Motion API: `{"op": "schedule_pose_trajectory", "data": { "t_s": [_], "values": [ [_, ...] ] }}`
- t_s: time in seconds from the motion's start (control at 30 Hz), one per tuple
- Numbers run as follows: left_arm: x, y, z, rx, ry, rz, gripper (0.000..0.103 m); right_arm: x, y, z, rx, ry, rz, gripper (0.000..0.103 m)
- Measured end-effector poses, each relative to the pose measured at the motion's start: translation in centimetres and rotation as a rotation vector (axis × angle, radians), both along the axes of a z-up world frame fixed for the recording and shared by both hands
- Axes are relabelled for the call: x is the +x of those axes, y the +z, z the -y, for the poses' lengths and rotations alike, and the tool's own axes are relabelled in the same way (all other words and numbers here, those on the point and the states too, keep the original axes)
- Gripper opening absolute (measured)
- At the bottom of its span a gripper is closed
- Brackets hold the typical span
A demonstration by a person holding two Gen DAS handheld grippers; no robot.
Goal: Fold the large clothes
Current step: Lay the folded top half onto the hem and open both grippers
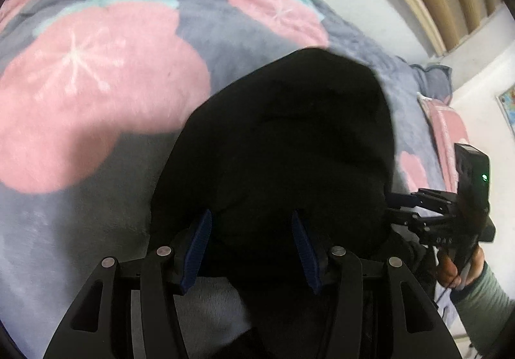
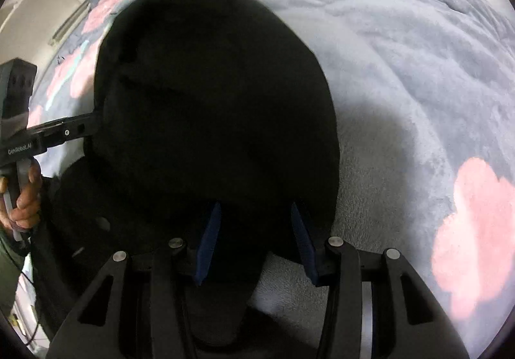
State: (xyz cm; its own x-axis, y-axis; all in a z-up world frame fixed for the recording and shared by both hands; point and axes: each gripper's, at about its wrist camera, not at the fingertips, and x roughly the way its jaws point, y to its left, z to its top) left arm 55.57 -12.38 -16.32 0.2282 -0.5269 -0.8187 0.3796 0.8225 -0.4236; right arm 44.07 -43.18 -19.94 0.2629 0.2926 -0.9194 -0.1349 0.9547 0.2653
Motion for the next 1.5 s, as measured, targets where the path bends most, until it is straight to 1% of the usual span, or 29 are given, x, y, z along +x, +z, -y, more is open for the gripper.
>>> {"op": "schedule_pose_trajectory", "data": {
  "t_s": [0.1,0.17,0.2,0.27,0.3,0.33,0.37,0.43,0.47,0.53,0.63,0.77,0.83,0.87,0.9,0.93,1.0,1.03,1.07,1.1,1.13,1.17,1.2,1.3,1.37,1.43,1.5],
  "values": [
    [-0.3,3.1,-0.9,-0.020,-0.017,0.073,0.053,-0.2,2.8,1.0,0.024,0.002,0.033,0.050],
    [0.0,4.9,-1.6,-0.044,-0.024,0.108,0.054,0.0,4.3,1.7,0.025,-0.003,0.058,0.054],
    [0.3,5.6,-1.8,-0.058,-0.026,0.114,0.061,0.2,5.1,2.0,0.032,-0.003,0.071,0.057],
    [1.5,6.6,-2.2,-0.075,-0.026,0.118,0.071,1.2,6.3,2.4,0.041,0.003,0.098,0.057],
    [2.5,6.8,-2.0,-0.058,-0.018,0.118,0.072,1.6,6.5,2.5,0.032,0.002,0.101,0.057],
    [3.0,6.8,-1.8,-0.045,-0.016,0.111,0.072,2.3,6.6,2.5,0.020,0.003,0.102,0.057],
    [4.2,6.6,-1.3,-0.028,-0.024,0.083,0.072,2.9,6.6,2.6,0.019,0.007,0.104,0.057],
    [5.5,6.1,-0.9,-0.029,-0.041,0.054,0.072,4.3,6.5,2.3,0.024,0.019,0.103,0.057],
    [6.2,5.7,-0.3,-0.030,-0.066,0.043,0.072,5.0,6.3,2.2,0.027,0.027,0.099,0.057],
    [7.0,5.1,0.7,0.001,-0.094,0.044,0.072,6.5,5.7,1.9,0.019,0.039,0.095,0.057],
    [8.2,4.2,2.4,0.013,-0.130,0.029,0.072,8.3,5.1,1.5,0.014,0.058,0.091,0.057],
    [9.9,2.2,3.5,-0.028,-0.167,-0.023,0.072,10.7,3.7,0.6,0.019,0.076,0.079,0.057],
    [10.7,0.9,4.2,-0.059,-0.196,-0.073,0.072,11.8,3.0,0.5,0.017,0.080,0.071,0.057],
    [10.9,0.3,4.6,-0.077,-0.211,-0.109,0.072,12.4,2.4,0.4,0.036,0.088,0.061,0.057],
    [10.8,-0.1,5.1,-0.100,-0.241,-0.141,0.072,13.0,1.6,0.2,0.048,0.092,0.041,0.060],
    [10.6,-0.3,5.5,-0.110,-0.267,-0.154,0.072,13.6,0.9,-0.1,0.048,0.097,0.018,0.062],
    [9.7,-0.3,6.5,-0.071,-0.294,-0.111,0.071,13.8,0.0,-0.8,0.055,0.119,-0.011,0.063],
    [9.5,-0.2,6.6,-0.066,-0.299,-0.100,0.066,13.7,0.0,-1.1,0.055,0.129,-0.004,0.057],
    [9.0,-0.1,6.6,-0.050,-0.305,-0.086,0.038,13.3,0.3,-1.3,0.049,0.141,0.011,0.047],
    [8.7,0.1,6.3,-0.031,-0.299,-0.077,0.016,12.6,1.0,-1.7,0.028,0.152,0.040,0.030],
    [8.6,0.3,6.0,-0.036,-0.294,-0.075,0.016,12.0,1.7,-1.8,0.023,0.159,0.063,0.020],
    [8.0,1.1,5.1,-0.072,-0.287,-0.066,0.013,11.2,2.6,-1.9,0.023,0.165,0.087,0.018],
    [7.4,1.9,4.6,-0.092,-0.286,-0.052,0.012,10.2,3.6,-2.1,0.026,0.171,0.111,0.015],
    [4.5,4.8,3.5,-0.099,-0.302,0.013,0.011,6.7,7.3,-3.1,0.009,0.194,0.192,0.014],
    [1.2,7.4,2.7,-0.099,-0.311,0.073,0.011,3.5,10.0,-4.1,-0.015,0.203,0.247,0.014],
    [-1.5,9.1,2.1,-0.095,-0.315,0.109,0.011,0.7,12.2,-5.0,-0.025,0.199,0.287,0.014],
    [-5.2,11.4,1.3,-0.093,-0.324,0.145,0.011,-2.5,14.2,-5.7,-0.040,0.194,0.322,0.014]
  ]
}}
